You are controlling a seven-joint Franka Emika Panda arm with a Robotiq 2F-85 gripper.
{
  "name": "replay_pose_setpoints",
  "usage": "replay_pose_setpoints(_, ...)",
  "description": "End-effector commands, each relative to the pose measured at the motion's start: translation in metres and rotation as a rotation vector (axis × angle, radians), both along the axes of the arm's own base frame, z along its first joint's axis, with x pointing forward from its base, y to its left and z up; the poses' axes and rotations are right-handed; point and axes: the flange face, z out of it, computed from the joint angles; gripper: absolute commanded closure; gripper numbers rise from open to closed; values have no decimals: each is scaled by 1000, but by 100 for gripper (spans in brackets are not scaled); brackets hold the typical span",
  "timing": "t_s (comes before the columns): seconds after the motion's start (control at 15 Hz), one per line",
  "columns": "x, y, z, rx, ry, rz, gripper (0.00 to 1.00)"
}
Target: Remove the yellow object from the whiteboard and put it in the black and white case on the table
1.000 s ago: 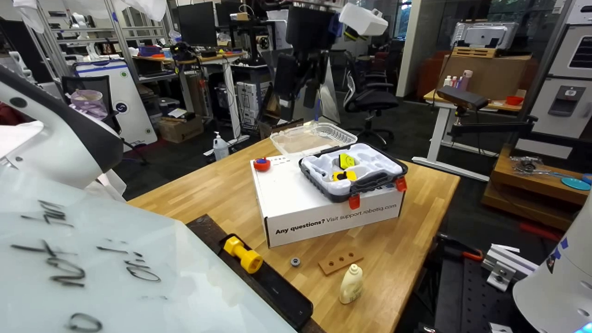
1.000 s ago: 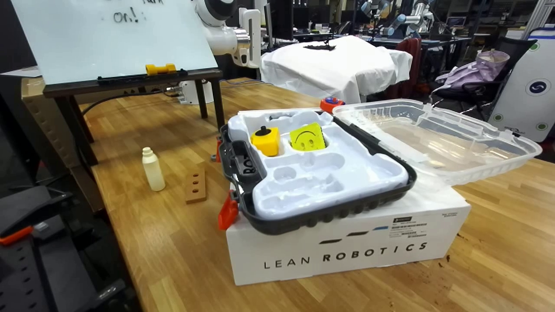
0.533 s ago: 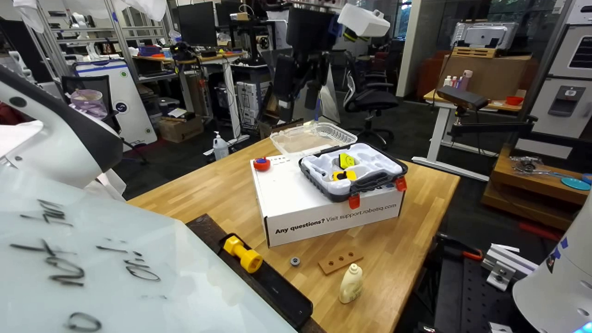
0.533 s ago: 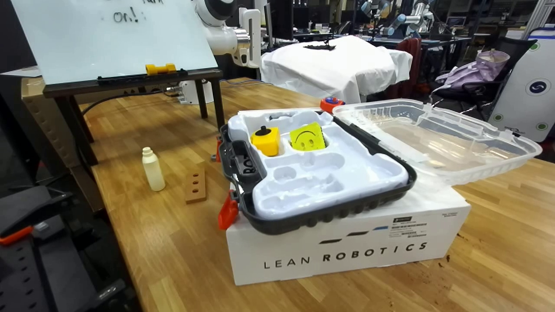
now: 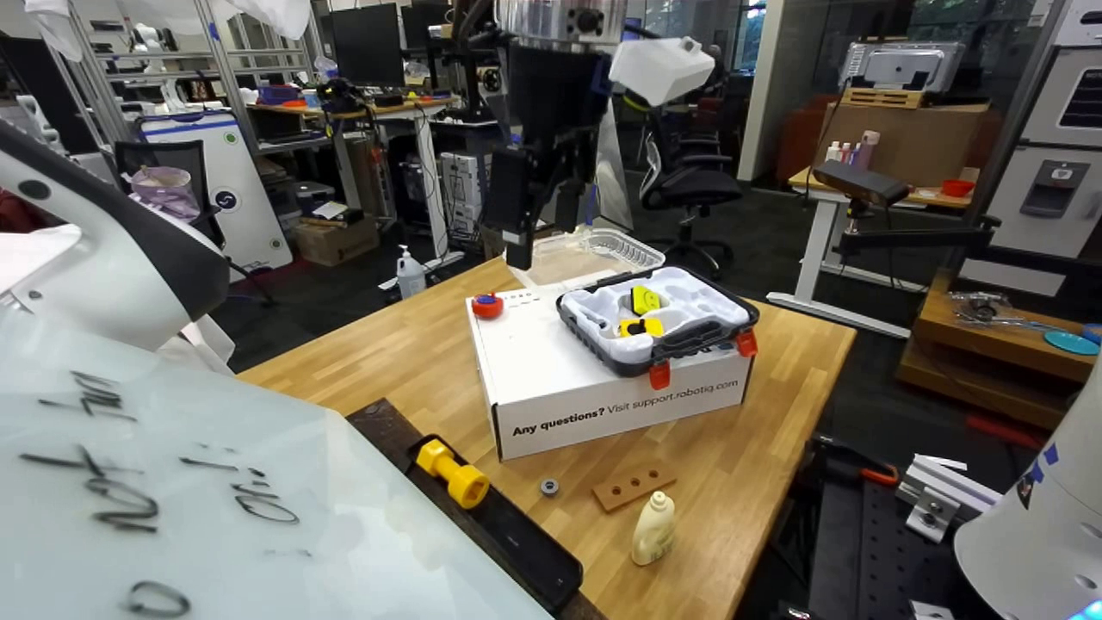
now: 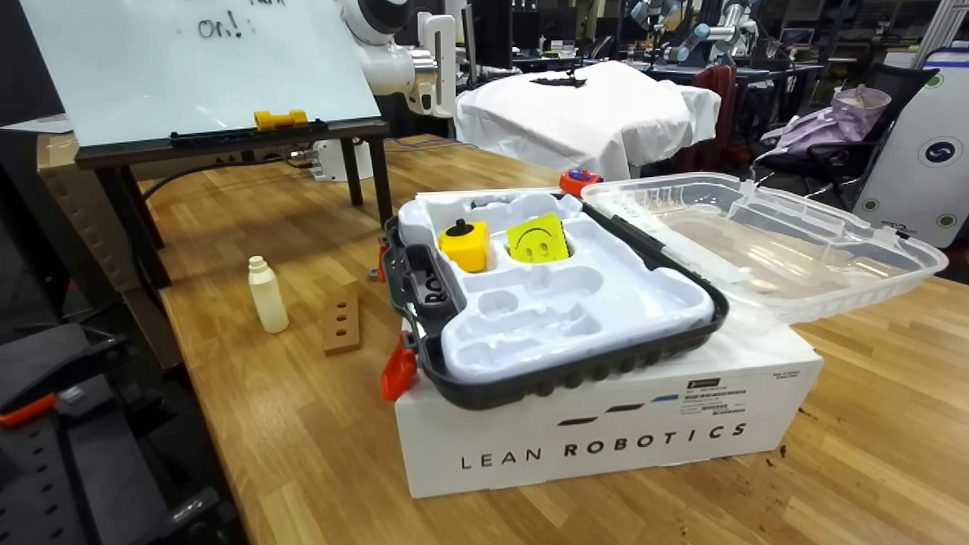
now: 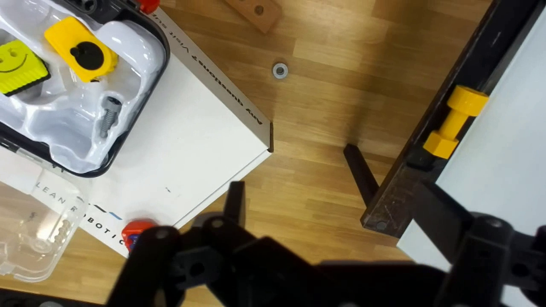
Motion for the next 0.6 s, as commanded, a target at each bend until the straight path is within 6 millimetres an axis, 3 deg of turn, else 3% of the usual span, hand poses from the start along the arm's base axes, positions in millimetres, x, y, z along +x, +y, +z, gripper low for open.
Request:
replay_pose_setpoints(0.0,6,9,-9,-65,10,10,0)
replay_pose_setpoints(0.53,2,14,-13,-49,15,26,0)
